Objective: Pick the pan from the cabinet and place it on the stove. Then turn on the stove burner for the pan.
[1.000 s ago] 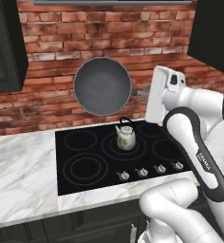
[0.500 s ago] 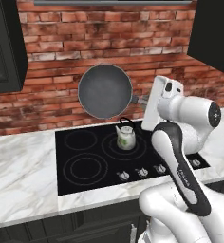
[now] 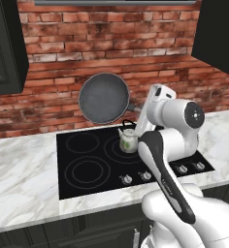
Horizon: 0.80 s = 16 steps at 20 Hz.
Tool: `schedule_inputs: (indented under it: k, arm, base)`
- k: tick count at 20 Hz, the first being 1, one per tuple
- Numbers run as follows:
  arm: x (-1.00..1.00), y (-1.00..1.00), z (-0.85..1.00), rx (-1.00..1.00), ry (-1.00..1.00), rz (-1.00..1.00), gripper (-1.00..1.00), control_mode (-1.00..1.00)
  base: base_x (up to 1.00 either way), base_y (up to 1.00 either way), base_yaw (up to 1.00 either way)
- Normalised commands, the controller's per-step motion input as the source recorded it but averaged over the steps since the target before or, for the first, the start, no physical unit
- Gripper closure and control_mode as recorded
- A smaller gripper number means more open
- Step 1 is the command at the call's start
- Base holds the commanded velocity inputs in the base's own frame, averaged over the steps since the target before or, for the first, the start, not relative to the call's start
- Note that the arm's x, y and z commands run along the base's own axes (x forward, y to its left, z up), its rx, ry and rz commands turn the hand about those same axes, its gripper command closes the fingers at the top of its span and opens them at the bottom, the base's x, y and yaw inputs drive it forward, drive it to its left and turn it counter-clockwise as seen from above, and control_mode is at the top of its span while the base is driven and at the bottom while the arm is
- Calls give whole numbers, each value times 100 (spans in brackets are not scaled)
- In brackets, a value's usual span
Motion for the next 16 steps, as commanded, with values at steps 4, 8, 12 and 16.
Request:
schedule_inputs:
  k: [4,8,12,16]
  arm:
    - [4,7,-3,0,6,-6,100,-100]
    - [0,4,-10,0,3,-1,100,-100]
    - [1,23,-10,1,8,-6,100,-100]
    - [0,24,-8,4,9,-8,100,-100]
  base:
    - [0,0,0]
    - [0,0,0]
    - [0,0,0]
    - [0,0,0]
